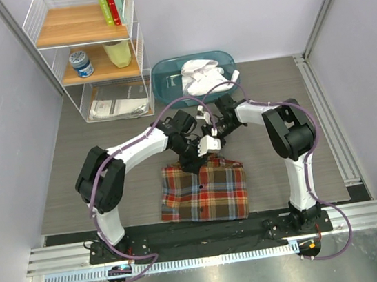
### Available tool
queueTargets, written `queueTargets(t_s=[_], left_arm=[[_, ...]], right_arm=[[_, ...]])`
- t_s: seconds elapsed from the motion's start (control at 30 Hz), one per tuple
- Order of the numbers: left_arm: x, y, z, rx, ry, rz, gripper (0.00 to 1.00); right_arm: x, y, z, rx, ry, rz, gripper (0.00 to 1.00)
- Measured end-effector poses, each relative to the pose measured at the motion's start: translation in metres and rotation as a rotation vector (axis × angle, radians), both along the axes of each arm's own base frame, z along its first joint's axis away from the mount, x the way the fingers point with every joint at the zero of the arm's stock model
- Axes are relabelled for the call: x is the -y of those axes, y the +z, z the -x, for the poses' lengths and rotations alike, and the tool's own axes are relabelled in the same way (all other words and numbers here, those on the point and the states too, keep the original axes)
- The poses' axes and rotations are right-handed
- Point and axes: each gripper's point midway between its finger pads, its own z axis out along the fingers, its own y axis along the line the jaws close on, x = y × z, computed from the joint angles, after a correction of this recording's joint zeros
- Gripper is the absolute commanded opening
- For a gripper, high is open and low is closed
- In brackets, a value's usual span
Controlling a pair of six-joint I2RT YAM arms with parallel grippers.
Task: Fold and stack the long sleeve shirts
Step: Fold the shirt
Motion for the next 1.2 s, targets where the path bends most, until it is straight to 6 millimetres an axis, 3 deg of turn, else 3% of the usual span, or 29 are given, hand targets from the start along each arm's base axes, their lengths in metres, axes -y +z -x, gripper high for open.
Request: queueTargets(t_s=[0.13, 0.3, 0.4, 0.57, 0.77, 0.97, 1.2], left_arm=[[-0.001, -0.007, 0.002, -0.016, -0.004, -0.012, 0.44], [-0.002, -0.011, 0.006, -0.052, -0.01, -0.032, 0.26], [-0.001, -0.008, 0.007, -0.066, -0.017, -0.038, 0.13], [0.0, 0.003, 0.008, -0.078, -0.021, -0.044, 0.0], [0.003, 0.016, 0.003, -0.066, -0.021, -0.039, 0.0], [0.006, 0.026, -0.016, -0.026, -0.013, -0.029, 0.0], [0.004, 0.02, -0.032, -0.009, 0.001, -0.043, 0.0]], right_arm=[[0.0, 0.0, 0.0, 0.001, 0.001, 0.002, 0.13], [0.0, -0.011, 0.001, -0.008, 0.017, 0.015, 0.12], [0.002, -0.026, 0.007, -0.058, 0.026, 0.025, 0.11], [0.003, -0.026, 0.01, -0.062, 0.041, 0.021, 0.1], [0.005, -0.027, 0.013, -0.054, 0.056, 0.023, 0.1], [0.007, -0.028, 0.015, -0.051, 0.068, 0.025, 0.09], [0.007, -0.028, 0.016, -0.045, 0.078, 0.024, 0.1]])
